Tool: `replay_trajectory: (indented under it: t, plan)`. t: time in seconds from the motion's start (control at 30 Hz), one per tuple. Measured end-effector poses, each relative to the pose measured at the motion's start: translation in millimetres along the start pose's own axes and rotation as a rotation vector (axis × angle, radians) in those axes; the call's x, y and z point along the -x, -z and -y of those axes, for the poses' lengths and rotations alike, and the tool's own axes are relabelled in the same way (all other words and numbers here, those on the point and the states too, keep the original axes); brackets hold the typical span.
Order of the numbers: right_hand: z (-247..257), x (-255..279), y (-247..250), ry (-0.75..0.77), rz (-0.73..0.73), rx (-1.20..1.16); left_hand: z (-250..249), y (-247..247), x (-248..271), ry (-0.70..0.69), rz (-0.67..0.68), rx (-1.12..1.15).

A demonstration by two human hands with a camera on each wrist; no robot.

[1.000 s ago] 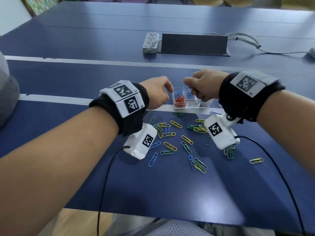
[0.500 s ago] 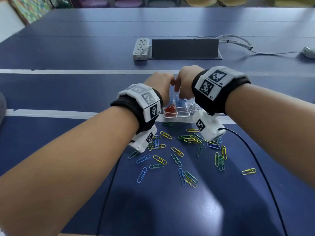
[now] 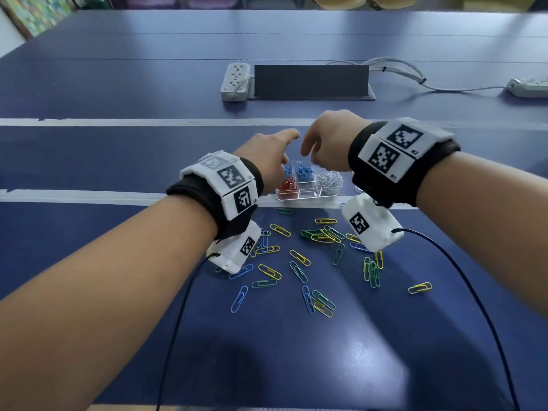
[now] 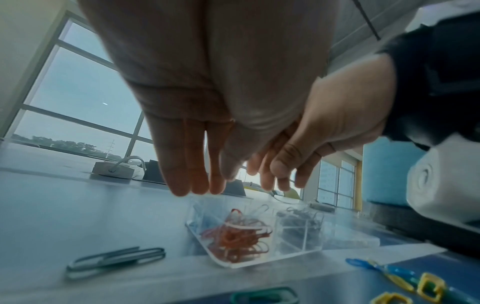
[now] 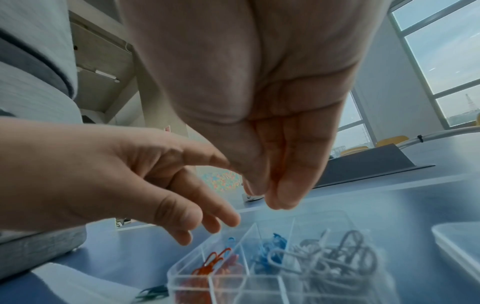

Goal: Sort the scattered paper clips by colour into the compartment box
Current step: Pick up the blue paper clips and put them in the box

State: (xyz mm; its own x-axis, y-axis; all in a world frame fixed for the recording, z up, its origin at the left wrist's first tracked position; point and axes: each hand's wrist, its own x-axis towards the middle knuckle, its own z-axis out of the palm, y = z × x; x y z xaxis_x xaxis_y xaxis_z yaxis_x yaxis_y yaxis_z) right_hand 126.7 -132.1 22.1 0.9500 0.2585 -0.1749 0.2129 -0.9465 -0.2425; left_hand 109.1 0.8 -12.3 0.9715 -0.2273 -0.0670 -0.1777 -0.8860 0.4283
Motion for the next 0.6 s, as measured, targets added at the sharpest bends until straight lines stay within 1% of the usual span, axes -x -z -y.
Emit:
replay_trajectory:
  t: [0.07,0.13,0.17,0.23,0.37,0.5,0.6]
  plan:
    - [-9.0,15.2,-0.2,0.04,-0.016,0.004,0.0,0.4,6.9,-0.031,-0.021,0.045]
    - [-18.0,33.4,-3.3,0.071,0.03,0.009,-2.0,0.7,16.8,-0.09,-0.038,0.067]
    - [-21.6,42.4,-5.6,0.08,0.059,0.033,-3.9,0.7,22.1,-0.119,-0.031,0.054]
    - [-28.2,57.2,-12.9,0.081,0.106,0.103,-9.2,-0.8,31.4,-0.165,0.025,0.0]
    - [-43.1,68.9,-24.4,0.025,0.113,0.19,-21.5,-9.3,40.8,-0.23,0.144,-0.072]
    - [-62.9,63.7,-29.1,-0.053,0.044,0.212,-34.4,-22.7,37.9,-0.254,0.177,-0.139]
    - [-66.0,59.8,-30.9,-0.064,0.061,0.185,-48.4,-30.6,32.6,-0.26,0.175,-0.175]
